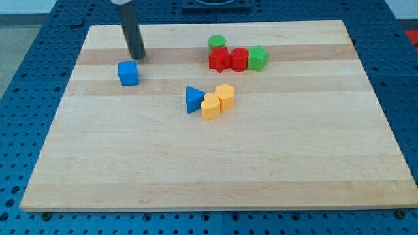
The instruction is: Push the blue cube towards the blue triangle
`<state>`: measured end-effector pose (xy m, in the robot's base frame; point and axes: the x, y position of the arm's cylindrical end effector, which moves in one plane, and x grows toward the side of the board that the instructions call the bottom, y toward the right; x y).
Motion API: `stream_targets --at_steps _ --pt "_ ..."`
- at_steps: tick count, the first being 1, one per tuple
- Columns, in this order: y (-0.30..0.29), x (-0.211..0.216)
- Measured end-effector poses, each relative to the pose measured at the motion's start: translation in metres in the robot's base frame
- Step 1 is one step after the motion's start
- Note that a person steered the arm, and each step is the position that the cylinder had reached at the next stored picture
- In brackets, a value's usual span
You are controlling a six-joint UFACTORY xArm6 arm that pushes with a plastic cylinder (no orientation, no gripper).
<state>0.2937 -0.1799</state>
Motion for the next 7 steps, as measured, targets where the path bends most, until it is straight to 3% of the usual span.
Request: stream_targets --at_steps 3,7 --pt "-0.026 0.023" --pt "-0.007 0.054"
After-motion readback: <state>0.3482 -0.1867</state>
